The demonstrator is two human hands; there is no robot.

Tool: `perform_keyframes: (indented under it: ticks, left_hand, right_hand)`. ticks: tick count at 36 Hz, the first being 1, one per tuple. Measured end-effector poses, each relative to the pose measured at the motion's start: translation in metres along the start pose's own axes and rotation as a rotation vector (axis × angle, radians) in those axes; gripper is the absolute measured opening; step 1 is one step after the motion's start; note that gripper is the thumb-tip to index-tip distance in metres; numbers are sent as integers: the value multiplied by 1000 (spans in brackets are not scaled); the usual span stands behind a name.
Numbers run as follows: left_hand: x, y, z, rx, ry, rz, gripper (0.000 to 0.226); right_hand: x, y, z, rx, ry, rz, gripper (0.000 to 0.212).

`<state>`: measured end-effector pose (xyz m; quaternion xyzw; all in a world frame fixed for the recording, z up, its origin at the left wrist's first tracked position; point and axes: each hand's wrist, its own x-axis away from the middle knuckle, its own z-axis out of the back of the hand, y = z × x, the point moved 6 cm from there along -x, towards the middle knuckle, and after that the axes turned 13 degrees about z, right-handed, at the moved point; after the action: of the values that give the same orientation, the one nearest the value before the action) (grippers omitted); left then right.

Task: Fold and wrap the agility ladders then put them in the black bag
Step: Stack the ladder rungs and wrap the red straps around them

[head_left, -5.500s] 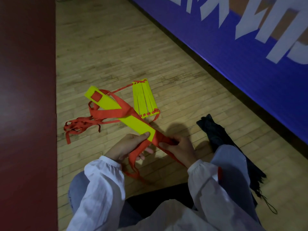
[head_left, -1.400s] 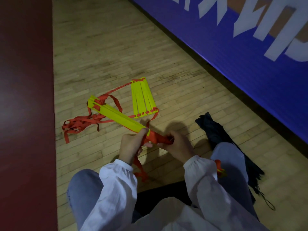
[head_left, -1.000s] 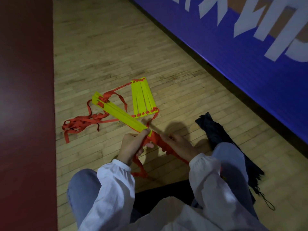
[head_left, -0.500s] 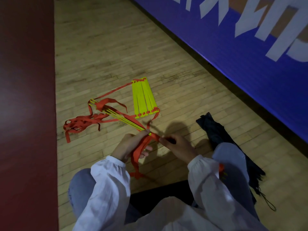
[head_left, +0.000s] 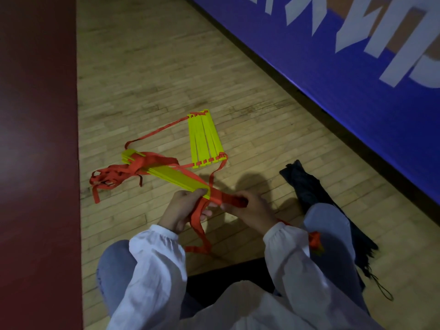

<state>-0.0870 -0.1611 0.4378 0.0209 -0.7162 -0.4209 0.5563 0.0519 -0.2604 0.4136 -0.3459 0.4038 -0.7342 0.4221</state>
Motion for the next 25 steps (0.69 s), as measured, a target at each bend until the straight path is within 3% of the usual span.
perform_keyframes:
  ticks: [10,20,25]
  left_hand:
    - [3,-1,-1,-26,-95,-19,32]
    - [7,-1,-7,-94,-234,7,39]
    - [9,-6,-5,-158,-347,8,28]
  right_hand:
    - [1,4,4,-55,-111,10,46]
    - [-4,7,8,-127,11,-16,31]
    - [-5,6,15,-128,49,-8,35]
